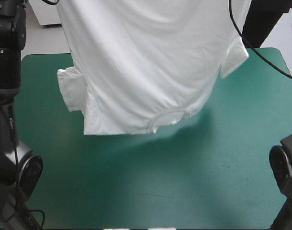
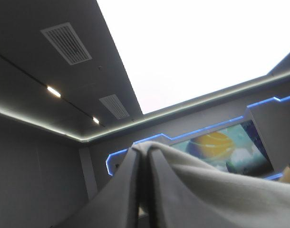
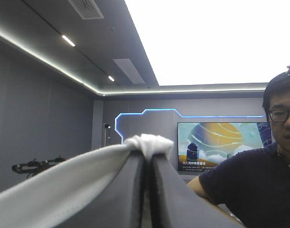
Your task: Fold the cloth
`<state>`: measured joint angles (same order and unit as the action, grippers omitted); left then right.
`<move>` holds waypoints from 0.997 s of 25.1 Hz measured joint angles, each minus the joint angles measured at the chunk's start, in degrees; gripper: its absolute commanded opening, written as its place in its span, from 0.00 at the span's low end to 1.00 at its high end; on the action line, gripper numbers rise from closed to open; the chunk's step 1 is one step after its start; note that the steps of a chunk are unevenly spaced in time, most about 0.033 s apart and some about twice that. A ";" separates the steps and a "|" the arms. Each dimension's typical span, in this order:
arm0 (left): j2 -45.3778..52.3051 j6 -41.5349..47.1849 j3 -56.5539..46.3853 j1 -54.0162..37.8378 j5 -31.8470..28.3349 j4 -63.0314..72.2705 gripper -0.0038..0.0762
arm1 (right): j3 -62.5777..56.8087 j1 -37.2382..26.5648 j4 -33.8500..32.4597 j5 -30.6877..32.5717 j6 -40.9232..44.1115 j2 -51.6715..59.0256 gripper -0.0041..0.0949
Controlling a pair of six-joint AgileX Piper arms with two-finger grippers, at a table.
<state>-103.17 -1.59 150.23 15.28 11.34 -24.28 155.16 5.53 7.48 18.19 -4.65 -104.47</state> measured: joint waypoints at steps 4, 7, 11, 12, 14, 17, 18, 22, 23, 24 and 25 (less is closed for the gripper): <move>-8.38 2.00 10.46 -5.32 -3.60 4.55 0.02 | 6.55 -3.30 2.88 -2.72 0.11 -9.18 0.03; -12.20 2.00 10.09 -6.61 -1.54 9.28 0.02 | 6.72 -3.50 2.95 0.60 -1.95 -13.23 0.03; -16.21 2.00 9.00 -6.81 9.12 12.39 0.02 | 6.72 -3.50 2.50 10.65 -4.95 -16.47 0.03; -17.22 2.00 8.85 -6.81 12.87 13.41 0.02 | 6.72 -3.50 2.00 13.89 -5.26 -17.34 0.03; -18.72 2.00 8.64 -6.81 20.02 15.06 0.02 | 6.72 -3.50 1.13 19.67 -5.70 -18.95 0.03; -20.16 -0.04 8.25 -6.81 31.33 18.15 0.02 | 6.66 -3.50 -0.95 27.72 -5.83 -21.06 0.03; -20.53 -1.40 8.25 -6.81 35.15 19.52 0.02 | 6.47 -3.50 -1.53 29.71 -5.85 -21.61 0.03; -21.58 -3.50 7.95 -6.81 47.56 23.31 0.02 | 3.28 -3.57 -2.94 34.69 -6.02 -22.02 0.03; -21.79 -3.67 7.59 -6.81 50.50 24.28 0.02 | 1.75 -3.57 -2.94 36.01 -6.09 -21.95 0.03; -21.96 -3.75 7.18 -6.81 53.30 24.28 0.02 | 0.26 -3.57 -2.94 37.01 -6.32 -21.85 0.03; -22.21 -3.88 5.89 -6.81 58.33 25.12 0.02 | -4.43 -3.57 -2.59 39.77 -7.29 -21.36 0.03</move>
<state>-125.38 -5.47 156.12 8.47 69.67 0.84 150.73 1.96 4.88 57.96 -11.95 -125.83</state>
